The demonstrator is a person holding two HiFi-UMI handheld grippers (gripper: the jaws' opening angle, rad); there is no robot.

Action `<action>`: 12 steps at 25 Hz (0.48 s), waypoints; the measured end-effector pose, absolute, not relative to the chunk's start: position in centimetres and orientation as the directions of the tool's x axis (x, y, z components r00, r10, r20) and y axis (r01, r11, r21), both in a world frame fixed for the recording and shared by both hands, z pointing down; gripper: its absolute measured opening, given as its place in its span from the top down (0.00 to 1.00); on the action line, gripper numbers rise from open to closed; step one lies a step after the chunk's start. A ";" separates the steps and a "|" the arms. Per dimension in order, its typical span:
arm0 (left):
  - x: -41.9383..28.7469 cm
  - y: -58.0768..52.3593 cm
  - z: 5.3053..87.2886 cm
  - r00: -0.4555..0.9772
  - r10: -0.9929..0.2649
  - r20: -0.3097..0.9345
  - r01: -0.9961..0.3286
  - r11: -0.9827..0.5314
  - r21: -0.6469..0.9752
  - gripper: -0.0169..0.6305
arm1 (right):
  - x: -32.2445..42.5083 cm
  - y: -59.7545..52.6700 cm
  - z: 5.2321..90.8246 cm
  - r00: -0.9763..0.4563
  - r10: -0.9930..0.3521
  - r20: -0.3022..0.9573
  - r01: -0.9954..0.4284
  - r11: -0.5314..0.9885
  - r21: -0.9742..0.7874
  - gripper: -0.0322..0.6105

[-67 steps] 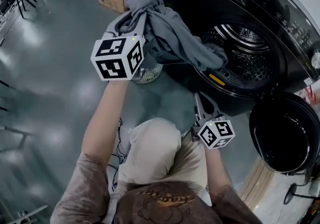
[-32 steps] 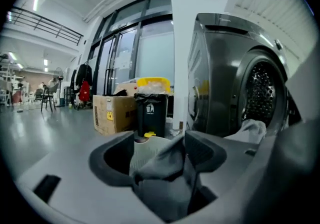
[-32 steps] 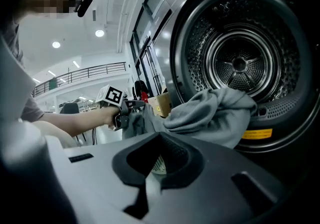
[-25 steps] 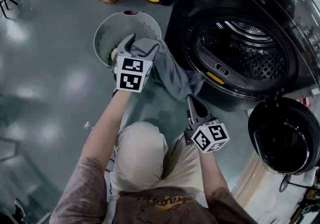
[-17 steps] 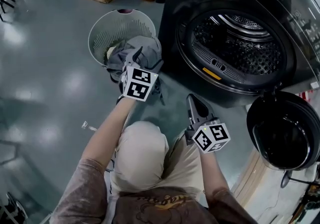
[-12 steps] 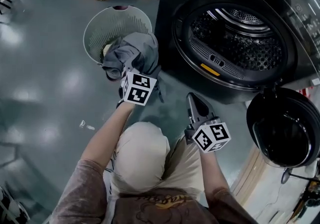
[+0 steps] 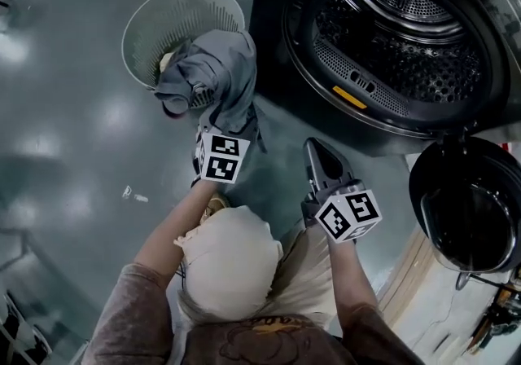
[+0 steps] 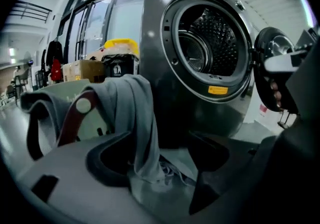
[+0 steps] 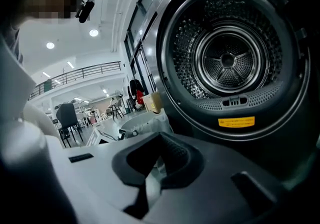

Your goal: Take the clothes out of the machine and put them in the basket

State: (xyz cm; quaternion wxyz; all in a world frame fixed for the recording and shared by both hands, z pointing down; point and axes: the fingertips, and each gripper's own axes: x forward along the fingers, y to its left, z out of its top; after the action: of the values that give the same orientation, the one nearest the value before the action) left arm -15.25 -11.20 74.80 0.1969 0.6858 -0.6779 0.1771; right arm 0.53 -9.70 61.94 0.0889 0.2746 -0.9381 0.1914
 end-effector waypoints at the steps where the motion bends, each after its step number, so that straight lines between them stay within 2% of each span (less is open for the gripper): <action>1: -15.9 -11.2 75.7 -0.003 -0.857 0.515 -0.999 0.024 0.036 0.43 | 0.3 -9.9 61.9 -0.836 -0.479 0.268 -0.545 0.780 -0.308 0.95; 9: -19.7 -12.6 81.3 -0.092 -0.832 0.547 -0.986 0.153 0.065 0.43 | -1.3 -11.4 62.9 -0.834 -0.476 0.278 -0.543 0.795 -0.269 0.95; 10: -20.0 -12.8 81.6 -0.106 -0.833 0.543 -0.985 0.163 0.059 0.45 | -1.4 -11.5 63.1 -0.833 -0.475 0.283 -0.544 0.797 -0.264 0.95; 12: -20.4 -13.1 81.7 -0.128 -0.842 0.524 -0.983 0.179 0.047 0.57 | -1.6 -11.5 63.1 -0.831 -0.475 0.290 -0.545 0.798 -0.256 0.95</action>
State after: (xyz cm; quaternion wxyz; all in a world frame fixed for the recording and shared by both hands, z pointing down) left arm -20.39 -13.10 81.67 0.2238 0.6212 -0.7344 0.1574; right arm -1.57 -11.52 63.14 0.1060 0.2706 -0.9422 0.1665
